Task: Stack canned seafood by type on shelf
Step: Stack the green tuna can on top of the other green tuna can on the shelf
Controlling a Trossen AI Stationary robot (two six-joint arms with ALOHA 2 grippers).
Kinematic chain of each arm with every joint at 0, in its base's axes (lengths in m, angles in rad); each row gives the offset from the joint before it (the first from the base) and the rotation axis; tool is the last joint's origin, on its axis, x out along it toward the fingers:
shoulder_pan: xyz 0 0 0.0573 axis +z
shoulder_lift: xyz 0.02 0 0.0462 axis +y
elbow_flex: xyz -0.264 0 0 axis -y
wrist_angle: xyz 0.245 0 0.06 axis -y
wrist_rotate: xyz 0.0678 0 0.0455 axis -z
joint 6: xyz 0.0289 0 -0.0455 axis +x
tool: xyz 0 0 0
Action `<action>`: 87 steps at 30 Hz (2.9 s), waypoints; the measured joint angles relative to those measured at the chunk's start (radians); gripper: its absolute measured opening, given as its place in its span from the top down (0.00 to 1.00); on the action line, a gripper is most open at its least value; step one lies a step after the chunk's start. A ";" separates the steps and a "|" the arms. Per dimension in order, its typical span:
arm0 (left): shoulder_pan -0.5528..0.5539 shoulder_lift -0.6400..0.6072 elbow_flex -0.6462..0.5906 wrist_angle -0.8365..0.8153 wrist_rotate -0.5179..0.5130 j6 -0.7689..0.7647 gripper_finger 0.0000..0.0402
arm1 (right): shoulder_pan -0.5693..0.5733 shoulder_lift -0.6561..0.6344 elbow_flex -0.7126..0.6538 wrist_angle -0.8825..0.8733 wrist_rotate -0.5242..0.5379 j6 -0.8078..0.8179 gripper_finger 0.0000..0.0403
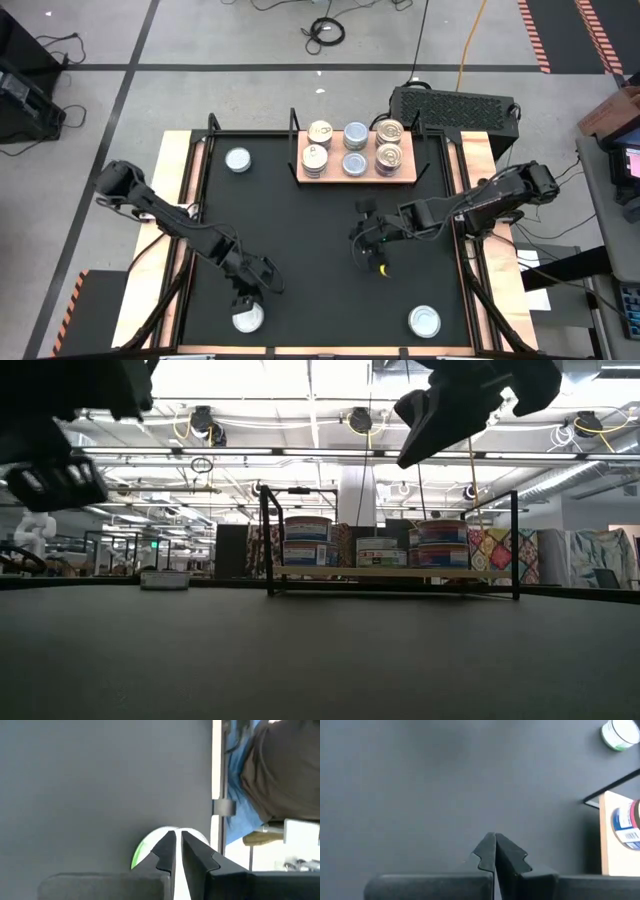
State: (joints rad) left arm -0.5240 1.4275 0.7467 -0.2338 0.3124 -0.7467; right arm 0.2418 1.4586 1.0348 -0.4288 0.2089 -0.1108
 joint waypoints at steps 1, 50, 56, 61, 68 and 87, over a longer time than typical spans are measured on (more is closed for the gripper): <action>0.000 0.008 0.000 -0.004 0.010 0.001 0.92 | 0.004 0.000 -0.004 0.008 0.000 0.003 1.00; -0.031 0.143 0.001 -0.090 0.126 0.131 0.82 | 0.007 0.000 -0.009 -0.002 -0.001 -0.035 1.00; -0.008 0.142 0.002 -0.081 0.160 0.127 0.98 | 0.007 0.000 -0.008 -0.002 -0.001 -0.034 1.00; 0.034 0.145 0.018 -0.096 0.169 0.133 0.99 | 0.007 0.001 -0.008 -0.012 -0.001 -0.034 1.00; 0.131 0.146 0.061 -0.094 0.172 0.125 1.00 | 0.007 0.001 -0.008 -0.051 -0.001 -0.032 1.00; 0.378 0.144 0.074 0.206 -0.072 -0.130 1.00 | 0.006 0.001 -0.008 -0.155 0.005 -0.036 1.00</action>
State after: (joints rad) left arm -0.1456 1.5711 0.8211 -0.0274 0.2405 -0.8766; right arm 0.2481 1.4593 1.0267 -0.5842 0.2134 -0.1470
